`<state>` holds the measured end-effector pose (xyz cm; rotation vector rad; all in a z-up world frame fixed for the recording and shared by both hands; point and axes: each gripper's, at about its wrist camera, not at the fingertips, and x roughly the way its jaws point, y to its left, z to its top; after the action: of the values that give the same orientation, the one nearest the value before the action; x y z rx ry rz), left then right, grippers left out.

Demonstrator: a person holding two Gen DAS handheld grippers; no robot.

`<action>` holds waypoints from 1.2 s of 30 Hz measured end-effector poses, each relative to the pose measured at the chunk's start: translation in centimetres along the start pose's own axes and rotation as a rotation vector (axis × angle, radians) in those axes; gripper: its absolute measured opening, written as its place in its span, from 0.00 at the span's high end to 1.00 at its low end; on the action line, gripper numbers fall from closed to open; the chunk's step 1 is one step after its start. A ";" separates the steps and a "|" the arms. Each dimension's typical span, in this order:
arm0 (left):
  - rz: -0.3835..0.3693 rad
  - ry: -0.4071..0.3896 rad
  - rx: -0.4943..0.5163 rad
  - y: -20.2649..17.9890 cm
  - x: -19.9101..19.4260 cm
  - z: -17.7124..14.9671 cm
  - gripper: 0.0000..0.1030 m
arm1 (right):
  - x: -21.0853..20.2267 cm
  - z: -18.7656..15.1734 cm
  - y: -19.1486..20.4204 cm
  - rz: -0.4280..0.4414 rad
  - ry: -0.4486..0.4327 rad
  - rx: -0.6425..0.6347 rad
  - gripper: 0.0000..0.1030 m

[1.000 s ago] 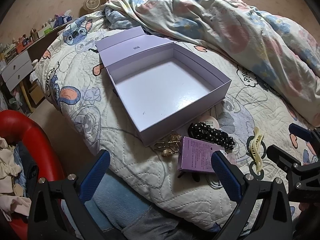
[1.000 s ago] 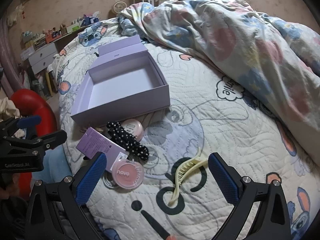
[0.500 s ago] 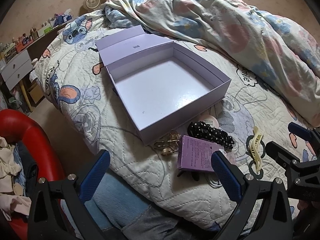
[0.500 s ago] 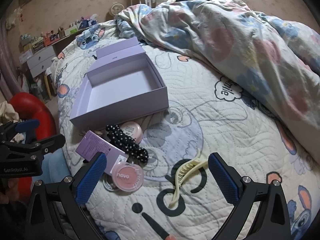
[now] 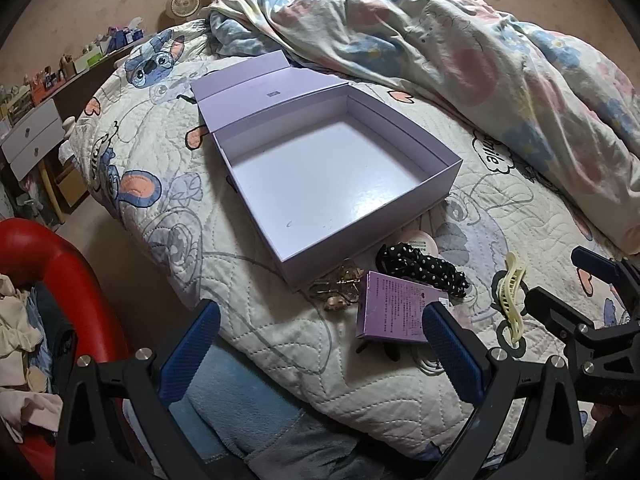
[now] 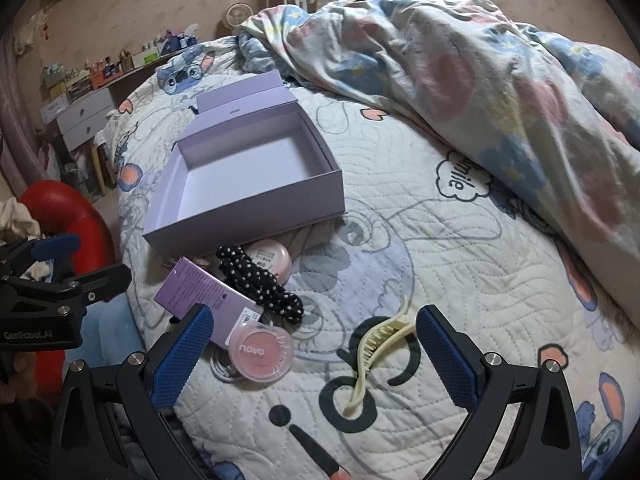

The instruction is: Organize rigid objects

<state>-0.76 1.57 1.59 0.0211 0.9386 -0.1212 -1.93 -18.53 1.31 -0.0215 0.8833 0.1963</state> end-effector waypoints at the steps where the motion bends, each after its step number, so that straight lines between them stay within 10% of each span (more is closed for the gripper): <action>1: 0.000 -0.001 0.001 -0.1 0.0 0.0 0.00 | -0.1 0.0 0.0 0.000 -0.002 0.000 0.00; 36: -0.080 0.017 0.016 -2.7 1.3 -2.2 0.00 | -0.6 -2.5 -2.3 -0.005 0.014 0.033 0.00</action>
<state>-2.06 -1.05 -0.62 -0.0004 0.9558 -0.2027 -3.80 -21.15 0.05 0.0055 0.8997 0.1777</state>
